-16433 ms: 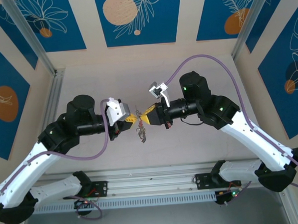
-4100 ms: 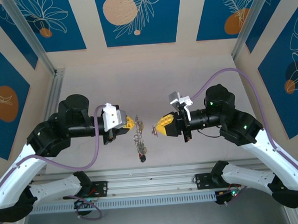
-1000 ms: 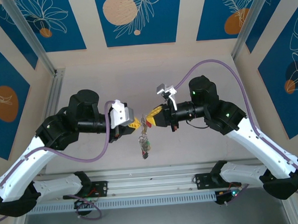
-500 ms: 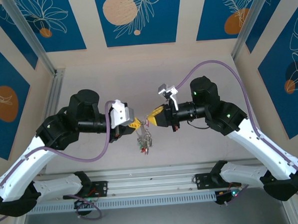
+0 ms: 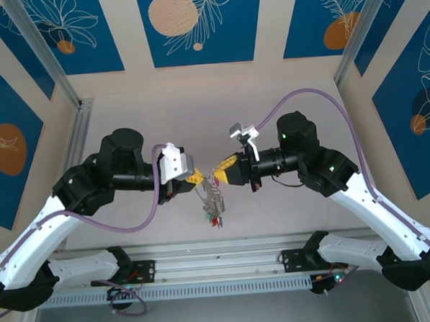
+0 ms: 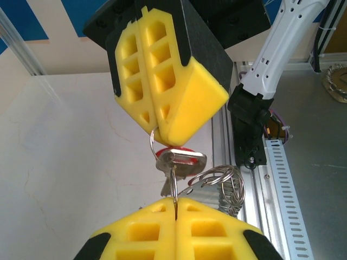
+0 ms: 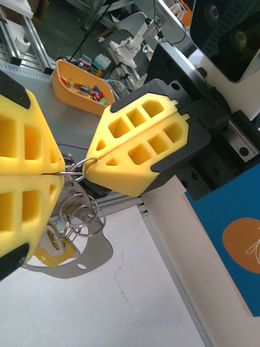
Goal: Put the keys on the keyring
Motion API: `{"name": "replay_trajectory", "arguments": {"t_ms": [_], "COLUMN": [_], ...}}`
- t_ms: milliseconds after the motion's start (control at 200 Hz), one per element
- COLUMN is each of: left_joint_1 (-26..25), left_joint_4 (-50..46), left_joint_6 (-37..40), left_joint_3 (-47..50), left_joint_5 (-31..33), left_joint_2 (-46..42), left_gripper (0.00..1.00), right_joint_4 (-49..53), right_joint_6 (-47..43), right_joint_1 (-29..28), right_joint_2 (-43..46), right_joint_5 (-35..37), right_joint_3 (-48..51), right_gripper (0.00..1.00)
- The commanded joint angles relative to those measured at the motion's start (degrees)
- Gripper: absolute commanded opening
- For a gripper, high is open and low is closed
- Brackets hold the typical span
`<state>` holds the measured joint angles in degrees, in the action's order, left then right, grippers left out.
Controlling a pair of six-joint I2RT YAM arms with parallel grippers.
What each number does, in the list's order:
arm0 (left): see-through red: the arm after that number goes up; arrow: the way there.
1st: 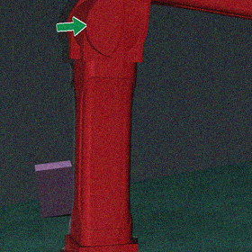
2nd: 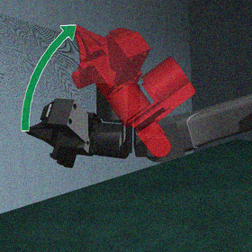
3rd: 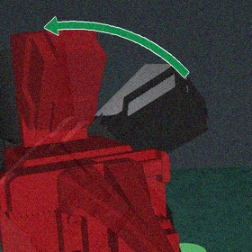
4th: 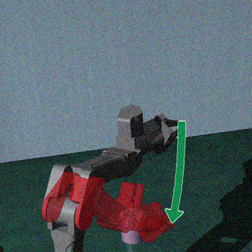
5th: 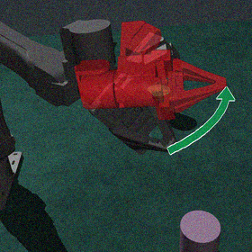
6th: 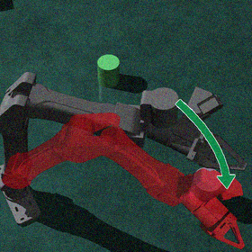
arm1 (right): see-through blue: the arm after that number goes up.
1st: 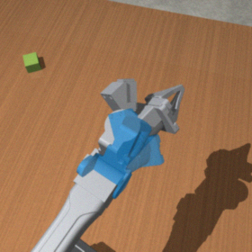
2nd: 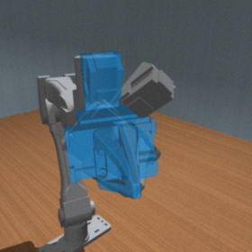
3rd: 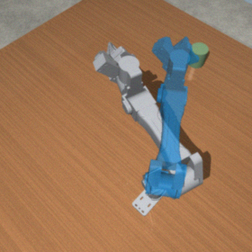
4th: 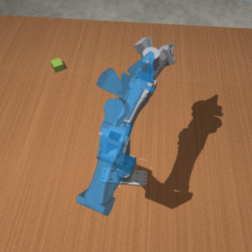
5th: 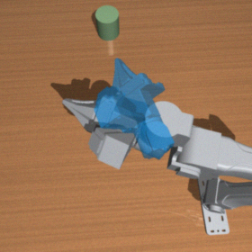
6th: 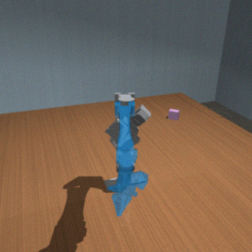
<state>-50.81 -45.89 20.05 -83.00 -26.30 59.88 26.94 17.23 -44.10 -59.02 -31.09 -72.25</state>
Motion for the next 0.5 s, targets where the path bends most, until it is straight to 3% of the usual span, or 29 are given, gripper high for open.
{"name": "replay_trajectory", "arguments": {"t_ms": [0,160,495], "left_joint_1": [-0.61,-0.61,-0.7], "left_joint_4": [3.52,3.98,5.14], "left_joint_6": [0.87,0.85,0.3], "left_joint_3": [-1.64,-1.47,-0.63], "left_joint_5": [-0.46,0.11,3.03], "left_joint_2": [-0.06,-0.14,-0.06], "left_gripper": [0.0,0.0,0.0], "right_joint_4": [-0.84,-0.11,1.09], "right_joint_6": [0.78,0.69,0.46], "right_joint_1": [-0.74,-1.18,-1.31], "right_joint_2": [-0.2,-0.58,1.52], "right_joint_5": [-2.43,-2.54,5.55], "right_joint_3": [0.35,0.03,0.02], "right_gripper": [0.0,0.0,0.0]}}
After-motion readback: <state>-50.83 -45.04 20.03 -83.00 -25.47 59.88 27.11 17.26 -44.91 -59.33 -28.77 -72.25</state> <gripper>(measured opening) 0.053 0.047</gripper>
